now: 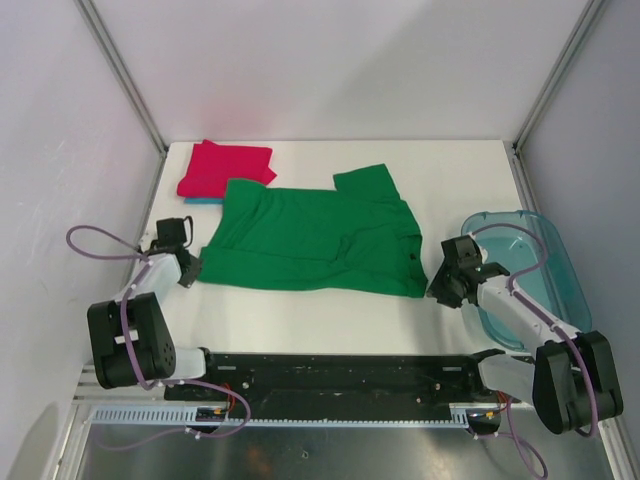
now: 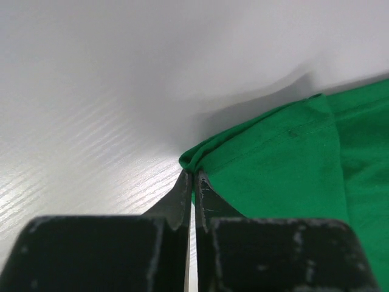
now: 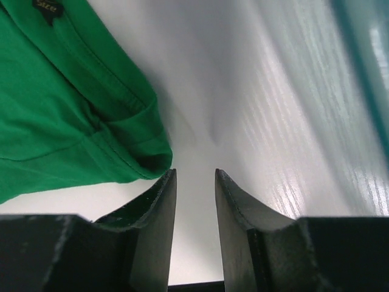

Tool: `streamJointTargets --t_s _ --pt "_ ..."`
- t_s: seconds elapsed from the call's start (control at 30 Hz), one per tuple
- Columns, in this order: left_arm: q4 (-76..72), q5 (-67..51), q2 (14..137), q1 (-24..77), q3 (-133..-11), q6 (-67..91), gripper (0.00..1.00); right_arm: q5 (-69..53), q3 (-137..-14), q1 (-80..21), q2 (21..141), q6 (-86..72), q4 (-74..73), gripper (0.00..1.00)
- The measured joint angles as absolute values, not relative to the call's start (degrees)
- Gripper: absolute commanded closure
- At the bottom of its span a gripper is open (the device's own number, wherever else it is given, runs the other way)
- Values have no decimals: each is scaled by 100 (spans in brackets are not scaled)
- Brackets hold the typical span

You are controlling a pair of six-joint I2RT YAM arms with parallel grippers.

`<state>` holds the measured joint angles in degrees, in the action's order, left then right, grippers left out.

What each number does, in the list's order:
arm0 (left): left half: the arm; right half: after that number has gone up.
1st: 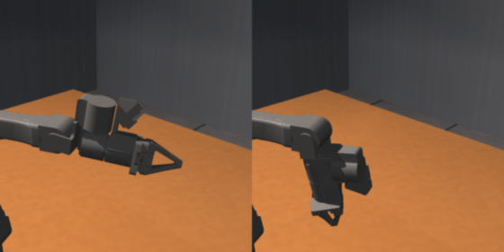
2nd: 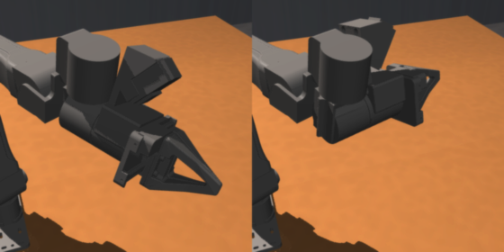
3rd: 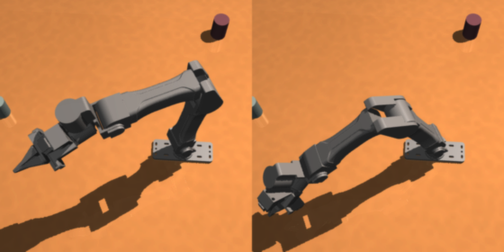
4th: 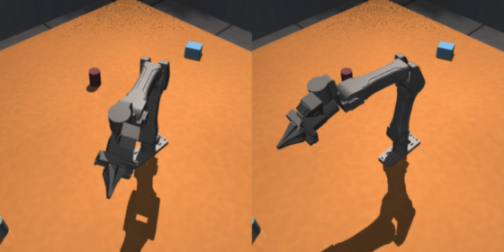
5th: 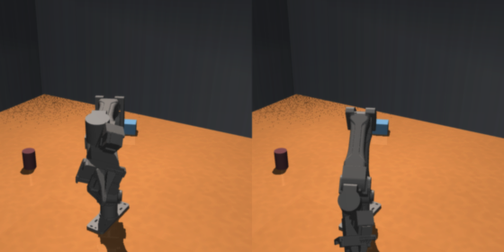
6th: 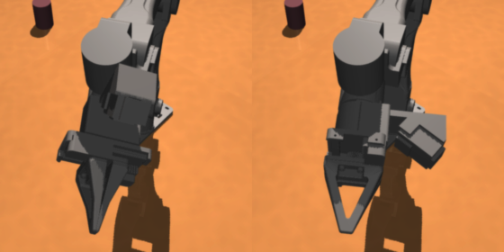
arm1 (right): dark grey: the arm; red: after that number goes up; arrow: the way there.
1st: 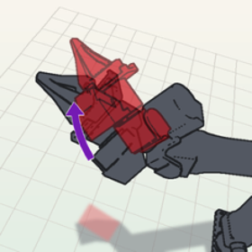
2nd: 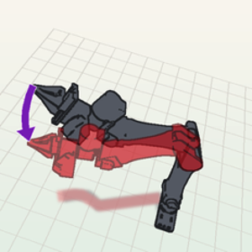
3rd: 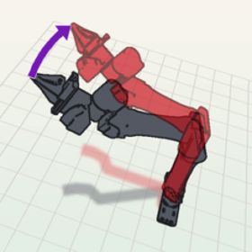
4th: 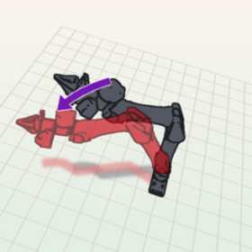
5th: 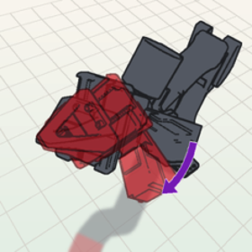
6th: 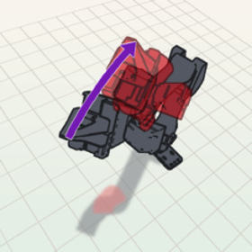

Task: Fold and stack the t-shirts
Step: Fold the flattened tshirt in 1/3 of the way

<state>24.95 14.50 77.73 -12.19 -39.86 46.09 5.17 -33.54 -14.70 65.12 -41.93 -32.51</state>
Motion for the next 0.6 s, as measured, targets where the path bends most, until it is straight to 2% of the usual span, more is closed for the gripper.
streamJointTargets --t_s 0.47,0.6 --pt "2497 1614 7738 -1221 -3988 4600 100 792 -3343 -2438 6812 -4545 -2624 62" --pt "2499 1614 7769 -1221 -3988 4600 100 834 -3343 -2482 7083 -4560 -2458 65"
